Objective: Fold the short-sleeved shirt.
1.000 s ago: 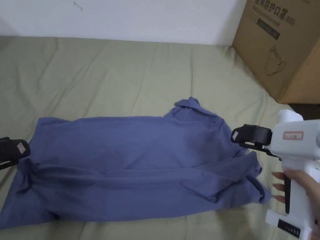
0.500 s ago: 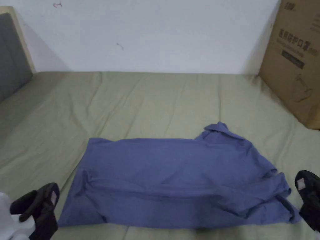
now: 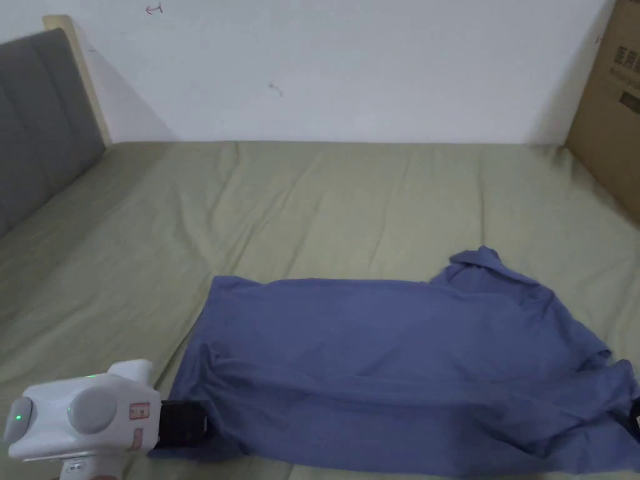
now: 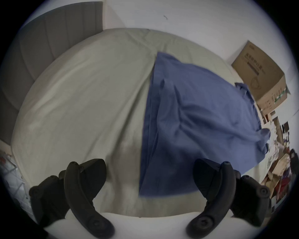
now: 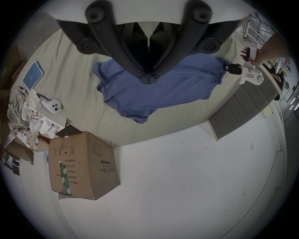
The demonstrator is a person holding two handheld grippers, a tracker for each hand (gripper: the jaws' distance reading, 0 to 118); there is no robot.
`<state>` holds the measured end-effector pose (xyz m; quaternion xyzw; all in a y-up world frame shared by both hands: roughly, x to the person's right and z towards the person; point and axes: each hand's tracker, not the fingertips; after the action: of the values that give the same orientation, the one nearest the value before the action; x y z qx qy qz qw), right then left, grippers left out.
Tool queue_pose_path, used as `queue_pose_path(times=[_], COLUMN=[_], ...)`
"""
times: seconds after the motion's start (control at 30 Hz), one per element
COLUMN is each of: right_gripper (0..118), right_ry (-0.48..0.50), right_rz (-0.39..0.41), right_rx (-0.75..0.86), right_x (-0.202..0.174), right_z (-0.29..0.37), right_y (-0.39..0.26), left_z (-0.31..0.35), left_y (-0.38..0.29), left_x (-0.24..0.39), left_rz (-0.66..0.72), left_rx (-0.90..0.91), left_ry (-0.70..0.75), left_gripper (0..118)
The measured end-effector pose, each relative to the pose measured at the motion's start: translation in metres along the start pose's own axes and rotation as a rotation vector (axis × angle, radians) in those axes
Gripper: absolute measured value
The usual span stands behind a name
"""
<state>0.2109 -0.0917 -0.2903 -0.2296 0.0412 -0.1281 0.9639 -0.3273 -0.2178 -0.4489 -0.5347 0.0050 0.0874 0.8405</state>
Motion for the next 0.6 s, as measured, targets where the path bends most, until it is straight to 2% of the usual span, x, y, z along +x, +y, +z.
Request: queue_pose_path(times=[0.03,0.1,0.13,0.23,0.27,0.3,0.33,0.37,0.4,0.43,0.57,0.6], right_gripper=[0,0,0,0,0,0,0,0,0,0,2,43], right_ry=[-0.006,-0.024,-0.018,-0.048,-0.056,-0.074,-0.112,-0.14,-0.159,-0.171,-0.117,-0.151], right_rz=[0.002,-0.007,-0.02,-0.01,-0.001,0.005,0.006,0.001,-0.009,-0.035,-0.132,-0.136], right_rx=[0.0,0.026,0.055,0.088,0.084,0.069,0.036,0.002,-0.055,-0.118,-0.351,-0.39], right_x=[0.001,0.006,0.011,0.029,0.038,0.049,0.065,0.076,0.088,0.099,0.129,0.132], right_z=[-0.001,0.0,0.001,-0.006,-0.012,-0.019,-0.027,-0.036,-0.047,-0.059,-0.111,-0.122], right_y=[0.001,0.005,0.008,0.023,0.026,0.029,0.032,0.033,0.035,0.036,0.028,0.024], left_z=[-0.018,-0.011,-0.01,0.0,0.008,0.022,0.033,0.041,0.046,0.048,0.053,0.054], left_y=[-0.013,-0.022,-0.022,-0.027,-0.029,-0.035,-0.037,-0.039,-0.04,-0.042,-0.038,-0.037], left_x=[0.002,0.011,0.01,0.019,0.024,0.033,0.039,0.043,0.046,0.046,0.049,0.048], left_rz=[-0.026,-0.107,-0.051,-0.052,-0.068,-0.096,-0.122,-0.145,-0.156,-0.156,-0.178,-0.179], left_rx=[-0.046,0.081,0.107,0.091,0.112,0.141,0.17,0.194,0.191,0.182,0.17,0.169], left_ry=[0.022,0.078,0.06,0.082,0.104,0.119,0.12,0.117,0.118,0.075,0.062,0.065], left_gripper=[118,118,118,118,113,101,81,52,11,6,5,5])
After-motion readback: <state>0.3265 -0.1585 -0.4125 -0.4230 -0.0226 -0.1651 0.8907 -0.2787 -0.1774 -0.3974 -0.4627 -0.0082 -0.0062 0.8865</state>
